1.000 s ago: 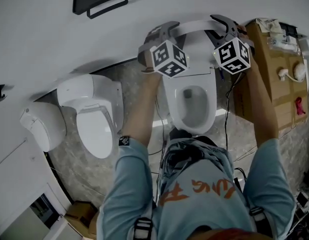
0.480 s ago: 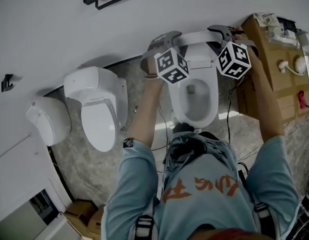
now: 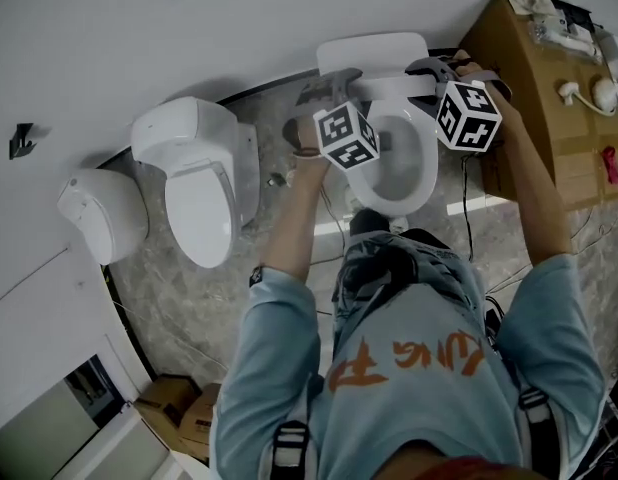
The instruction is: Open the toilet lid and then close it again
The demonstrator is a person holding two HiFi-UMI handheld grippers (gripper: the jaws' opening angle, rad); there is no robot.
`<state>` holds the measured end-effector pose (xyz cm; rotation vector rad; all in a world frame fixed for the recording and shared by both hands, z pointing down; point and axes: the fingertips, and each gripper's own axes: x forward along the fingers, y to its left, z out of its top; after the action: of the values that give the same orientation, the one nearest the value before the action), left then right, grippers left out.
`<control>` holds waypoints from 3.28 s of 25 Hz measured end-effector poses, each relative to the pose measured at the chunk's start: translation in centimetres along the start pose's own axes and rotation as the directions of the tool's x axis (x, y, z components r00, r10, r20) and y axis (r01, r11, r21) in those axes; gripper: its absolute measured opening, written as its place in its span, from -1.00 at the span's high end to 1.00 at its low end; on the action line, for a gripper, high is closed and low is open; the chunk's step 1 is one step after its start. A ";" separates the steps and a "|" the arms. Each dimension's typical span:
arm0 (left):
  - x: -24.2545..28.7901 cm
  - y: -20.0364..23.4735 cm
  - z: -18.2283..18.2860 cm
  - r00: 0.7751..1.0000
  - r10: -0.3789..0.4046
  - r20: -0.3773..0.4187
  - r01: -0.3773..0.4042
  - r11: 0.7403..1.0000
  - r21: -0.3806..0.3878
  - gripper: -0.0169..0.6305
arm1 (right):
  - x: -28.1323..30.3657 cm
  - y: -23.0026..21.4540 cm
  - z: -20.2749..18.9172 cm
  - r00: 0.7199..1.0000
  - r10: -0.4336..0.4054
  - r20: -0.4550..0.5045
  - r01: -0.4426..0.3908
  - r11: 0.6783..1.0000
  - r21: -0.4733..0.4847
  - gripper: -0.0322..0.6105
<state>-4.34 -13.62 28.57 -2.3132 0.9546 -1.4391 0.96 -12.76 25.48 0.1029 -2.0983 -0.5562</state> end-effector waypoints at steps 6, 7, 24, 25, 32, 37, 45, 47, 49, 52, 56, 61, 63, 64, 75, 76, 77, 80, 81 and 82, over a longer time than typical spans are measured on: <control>-1.0 -7.5 -1.6 0.996 -0.058 -0.073 0.063 0.995 0.077 0.38 | 0.1 7.7 -0.1 0.996 0.059 0.060 -0.061 0.998 0.023 0.25; -1.0 -8.6 -1.9 0.994 -0.072 -0.085 0.079 0.993 0.088 0.37 | 0.3 8.9 -0.2 0.997 0.063 0.049 -0.063 0.998 0.011 0.24; 0.9 -29.1 -8.2 0.923 -0.308 -0.230 0.337 0.936 0.102 -0.08 | 6.3 29.1 -4.8 0.983 0.183 -0.025 -0.184 0.982 -0.037 -0.04; 1.0 -30.0 -8.6 0.917 -0.325 -0.234 0.354 0.930 0.095 -0.09 | 6.8 30.0 -5.0 0.983 0.177 -0.037 -0.179 0.983 -0.046 -0.04; 1.8 -35.6 -11.1 0.867 -0.425 -0.259 0.455 0.888 0.066 -0.15 | 9.9 35.8 -6.6 0.981 0.173 -0.084 -0.177 0.983 -0.040 -0.05; 3.6 -38.6 -13.0 0.855 -0.458 -0.243 0.484 0.873 0.055 -0.16 | 12.8 38.9 -8.2 0.979 0.190 -0.078 -0.193 0.981 -0.031 -0.03; 6.7 -43.7 -15.2 0.847 -0.483 -0.221 0.496 0.868 0.003 -0.15 | 17.1 43.7 -11.1 0.975 0.185 -0.119 -0.183 0.983 0.025 0.02; 7.5 -44.5 -15.9 0.856 -0.468 -0.219 0.482 0.876 0.011 -0.15 | 18.2 44.6 -11.6 0.977 0.167 -0.132 -0.164 0.986 0.032 0.03; 8.2 -45.5 -16.6 0.857 -0.470 -0.212 0.481 0.877 0.002 -0.15 | 19.4 45.4 -12.2 0.979 0.139 -0.148 -0.135 0.990 0.038 0.04; 9.2 -47.2 -17.3 0.853 -0.476 -0.215 0.486 0.874 -0.009 -0.15 | 20.8 46.9 -13.1 0.975 0.139 -0.175 -0.131 0.990 0.055 0.06; 11.1 -48.1 -18.6 0.851 -0.483 -0.206 0.490 0.872 -0.017 -0.13 | 23.1 47.6 -14.3 0.965 0.155 -0.214 -0.138 0.986 0.093 0.07; 12.6 -49.3 -19.5 0.841 -0.489 -0.230 0.499 0.866 -0.019 -0.12 | 24.6 48.6 -15.5 0.958 0.173 -0.229 -0.144 0.980 0.140 0.08; 12.9 -49.7 -19.7 0.832 -0.502 -0.236 0.509 0.860 -0.033 -0.12 | 24.9 48.8 -15.5 0.959 0.182 -0.219 -0.150 0.976 0.157 0.07; 13.0 -49.8 -19.7 0.827 -0.509 -0.238 0.516 0.856 -0.035 -0.12 | 24.9 48.9 -15.5 0.961 0.184 -0.208 -0.150 0.974 0.170 0.07; 9.6 -45.0 -15.2 0.839 -0.543 0.034 0.471 0.693 -0.545 0.35 | 20.9 44.9 -13.3 0.972 0.225 -0.072 -0.111 0.704 0.702 0.44; 9.1 -43.8 -14.5 0.862 -0.505 0.052 0.434 0.679 -0.592 0.47 | 20.0 43.7 -13.5 0.979 0.194 -0.062 -0.080 0.646 0.759 0.52; 8.6 -42.4 -13.9 0.883 -0.463 0.072 0.398 0.661 -0.636 0.57 | 19.0 42.4 -13.6 0.985 0.163 -0.059 -0.051 0.601 0.798 0.60; 6.2 -38.6 -12.0 0.928 -0.344 0.142 0.329 0.579 -0.746 0.60 | 15.7 39.0 -12.9 0.994 0.100 -0.034 -0.024 0.526 0.850 0.86; 5.2 -37.4 -11.5 0.937 -0.311 0.159 0.314 0.551 -0.773 0.60 | 14.6 38.1 -12.2 0.996 0.084 -0.015 -0.030 0.505 0.863 0.86; 4.3 -36.1 -10.8 0.945 -0.278 0.170 0.299 0.531 -0.793 0.64 | 13.6 37.1 -11.7 0.998 0.065 0.001 -0.033 0.486 0.873 0.86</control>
<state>1.82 12.13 55.75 -3.2798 1.5314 -1.1919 8.02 12.52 57.29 0.6350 -2.1371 0.6354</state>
